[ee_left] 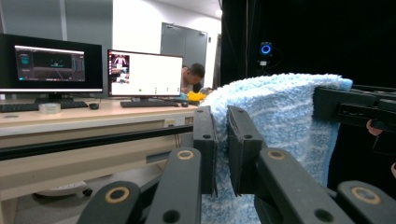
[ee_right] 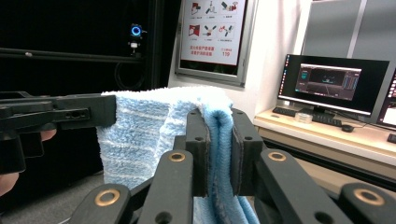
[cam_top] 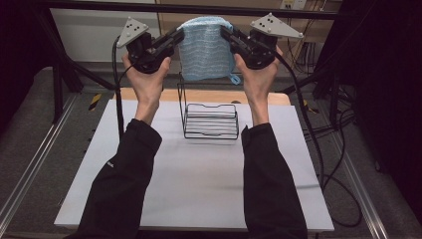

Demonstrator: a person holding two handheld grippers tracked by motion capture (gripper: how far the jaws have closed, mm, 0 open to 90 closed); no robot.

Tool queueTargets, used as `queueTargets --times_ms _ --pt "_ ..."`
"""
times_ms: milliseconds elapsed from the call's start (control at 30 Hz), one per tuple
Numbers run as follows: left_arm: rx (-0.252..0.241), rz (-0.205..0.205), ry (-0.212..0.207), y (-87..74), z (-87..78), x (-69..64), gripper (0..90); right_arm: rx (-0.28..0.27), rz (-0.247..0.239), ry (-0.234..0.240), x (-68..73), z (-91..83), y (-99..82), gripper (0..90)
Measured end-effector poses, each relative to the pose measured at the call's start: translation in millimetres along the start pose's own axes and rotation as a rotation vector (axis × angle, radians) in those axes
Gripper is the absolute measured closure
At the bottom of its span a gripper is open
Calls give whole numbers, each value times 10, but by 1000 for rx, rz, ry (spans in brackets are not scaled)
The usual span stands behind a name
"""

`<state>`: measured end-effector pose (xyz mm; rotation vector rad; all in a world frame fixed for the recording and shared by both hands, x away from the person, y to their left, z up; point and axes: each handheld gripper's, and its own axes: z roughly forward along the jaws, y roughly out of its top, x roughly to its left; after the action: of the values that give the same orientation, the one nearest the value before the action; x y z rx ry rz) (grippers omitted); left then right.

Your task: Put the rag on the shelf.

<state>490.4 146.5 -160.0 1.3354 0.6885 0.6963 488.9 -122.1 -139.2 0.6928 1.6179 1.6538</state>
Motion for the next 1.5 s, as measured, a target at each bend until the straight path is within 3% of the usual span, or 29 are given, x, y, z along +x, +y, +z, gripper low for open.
queueTargets --times_ms 367,700,1067,1500 --pt "58 16 14 -197 155 94 825 49 21 -10 -137 107 -251 808" --pt "118 23 1 -425 203 140 825 94 35 -7 -186 95 -526 808" --pt "174 33 -43 -639 115 154 824 132 74 2 -110 -35 -809 805" --pt "211 65 -120 -626 -12 74 823 140 62 26 -73 -224 -884 798"
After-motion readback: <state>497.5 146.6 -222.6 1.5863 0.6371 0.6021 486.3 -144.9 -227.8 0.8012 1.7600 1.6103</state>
